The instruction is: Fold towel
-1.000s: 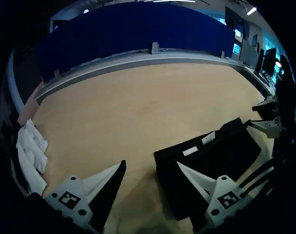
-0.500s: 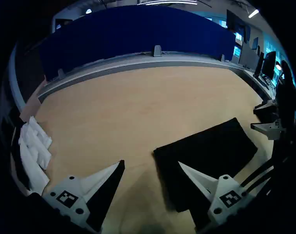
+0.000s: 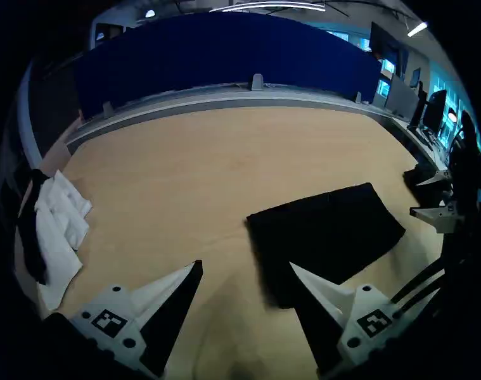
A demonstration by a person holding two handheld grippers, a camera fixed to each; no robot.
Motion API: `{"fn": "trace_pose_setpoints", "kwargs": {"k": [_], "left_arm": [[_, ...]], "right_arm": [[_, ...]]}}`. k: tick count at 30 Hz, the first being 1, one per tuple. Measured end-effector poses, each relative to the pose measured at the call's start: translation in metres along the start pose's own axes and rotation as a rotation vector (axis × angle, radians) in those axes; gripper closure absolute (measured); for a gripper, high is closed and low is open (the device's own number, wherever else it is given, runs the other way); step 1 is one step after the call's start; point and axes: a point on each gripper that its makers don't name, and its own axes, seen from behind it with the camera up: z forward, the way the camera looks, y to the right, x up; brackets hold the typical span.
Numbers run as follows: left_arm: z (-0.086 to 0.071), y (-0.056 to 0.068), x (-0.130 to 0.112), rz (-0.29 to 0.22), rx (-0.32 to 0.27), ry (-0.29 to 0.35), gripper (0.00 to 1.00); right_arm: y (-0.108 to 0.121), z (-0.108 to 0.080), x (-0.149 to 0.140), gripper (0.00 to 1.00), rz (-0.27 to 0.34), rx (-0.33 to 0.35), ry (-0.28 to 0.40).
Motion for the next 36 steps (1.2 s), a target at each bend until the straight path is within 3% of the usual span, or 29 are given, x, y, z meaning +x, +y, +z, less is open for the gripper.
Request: {"fn": "trace_pose_setpoints", "kwargs": {"k": [9, 14, 23, 29, 36], "left_arm": [[-0.017, -0.010, -0.005, -0.014, 0.026, 0.013, 0.09], [-0.038, -0.020, -0.014, -0.046, 0.057, 0.023, 0.09], [-0.081, -0.035, -0.051, -0.125, 0.118, 0.017, 0.09], [-0.091, -0.045, -0.065, -0.164, 0.148, 0.014, 0.09], [-0.099, -0.048, -0.069, -0.173, 0.166, 0.017, 0.09]], "right_arm": [[-0.014, -0.001, 0.002, 0.00, -0.005, 0.057, 0.006], [-0.027, 0.000, 0.001, 0.00, -0.036, 0.120, 0.000], [-0.047, 0.003, -0.008, 0.00, -0.116, 0.194, -0.032], [-0.054, 0.004, -0.011, 0.00, -0.137, 0.218, -0.045], [-0.055, 0.007, -0.020, 0.01, -0.152, 0.240, -0.073]]}}
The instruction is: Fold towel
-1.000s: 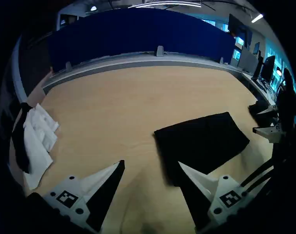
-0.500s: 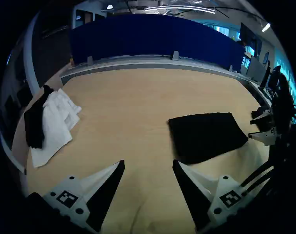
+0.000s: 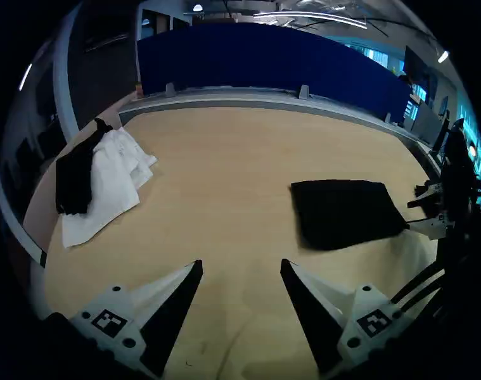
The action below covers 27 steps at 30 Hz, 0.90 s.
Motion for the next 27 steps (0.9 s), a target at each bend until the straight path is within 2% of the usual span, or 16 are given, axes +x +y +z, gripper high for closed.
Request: {"fn": "trace_pose_setpoints", "kwargs": {"k": [8, 14, 18, 27], "left_arm": [[-0.007, -0.003, -0.011, -0.022, 0.009, -0.010, 0.09], [-0.008, -0.002, -0.019, -0.025, 0.010, -0.021, 0.09], [-0.009, -0.001, -0.021, -0.019, 0.008, -0.024, 0.09], [-0.010, -0.002, -0.022, -0.019, 0.006, -0.025, 0.09]], "right_arm": [[-0.003, 0.009, -0.021, 0.22, 0.018, 0.028, -0.046], [-0.004, 0.012, -0.027, 0.49, 0.078, 0.054, -0.051], [0.000, 0.014, -0.030, 0.70, 0.089, 0.038, -0.052], [-0.004, 0.014, -0.028, 0.80, 0.075, 0.048, -0.047]]}}
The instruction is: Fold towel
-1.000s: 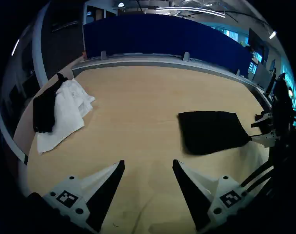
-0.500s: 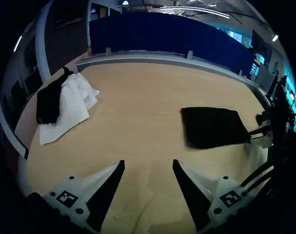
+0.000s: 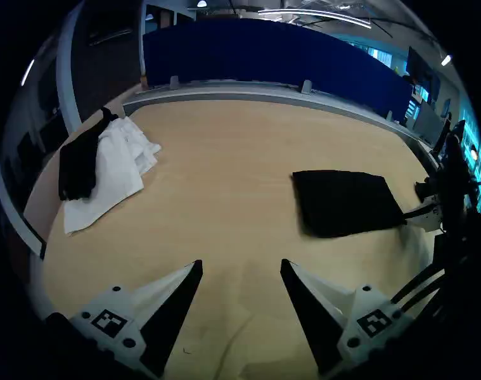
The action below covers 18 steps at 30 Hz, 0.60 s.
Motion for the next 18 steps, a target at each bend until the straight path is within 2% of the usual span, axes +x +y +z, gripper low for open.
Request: {"fn": "trace_pose_setpoints", "kwargs": {"k": [11, 18], "left_arm": [[-0.003, 0.000, 0.001, -0.010, -0.003, 0.002, 0.09], [-0.005, -0.003, 0.004, -0.017, -0.005, 0.010, 0.09]], "right_arm": [[-0.002, -0.006, 0.014, 0.85, -0.024, -0.003, 0.029], [-0.004, -0.017, 0.034, 0.86, -0.041, -0.005, 0.063]]}}
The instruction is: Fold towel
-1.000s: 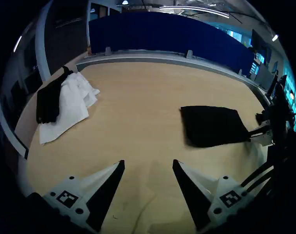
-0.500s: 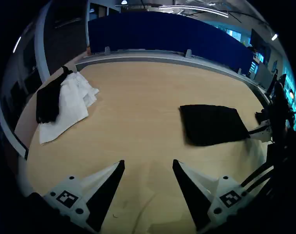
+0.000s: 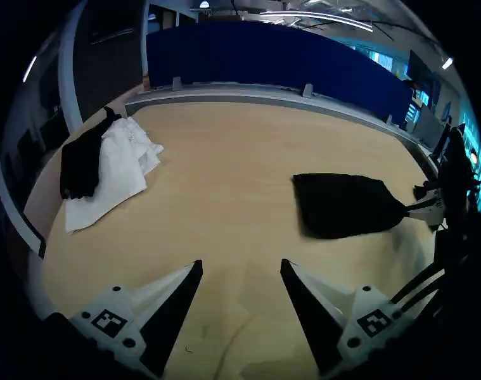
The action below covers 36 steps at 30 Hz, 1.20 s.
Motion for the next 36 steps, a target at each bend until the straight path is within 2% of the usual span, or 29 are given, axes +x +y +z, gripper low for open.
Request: {"fn": "trace_pose_setpoints", "kwargs": {"k": [11, 17, 26, 32, 36], "left_arm": [[-0.005, -0.005, 0.004, -0.020, -0.003, 0.019, 0.09], [-0.007, -0.010, 0.006, -0.035, -0.002, 0.030, 0.09], [-0.012, -0.015, 0.011, -0.068, 0.003, 0.053, 0.09], [-0.017, -0.019, 0.015, -0.092, 0.010, 0.070, 0.09], [-0.021, -0.022, 0.016, -0.109, 0.007, 0.079, 0.09]], "right_arm": [[-0.004, -0.005, 0.031, 0.86, -0.042, 0.003, 0.030], [-0.013, -0.007, 0.063, 0.86, -0.070, 0.015, 0.071], [-0.056, 0.004, 0.117, 0.86, -0.138, 0.089, 0.126], [-0.096, 0.019, 0.140, 0.86, -0.199, 0.141, 0.135], [-0.113, 0.026, 0.148, 0.86, -0.231, 0.165, 0.136]]}}
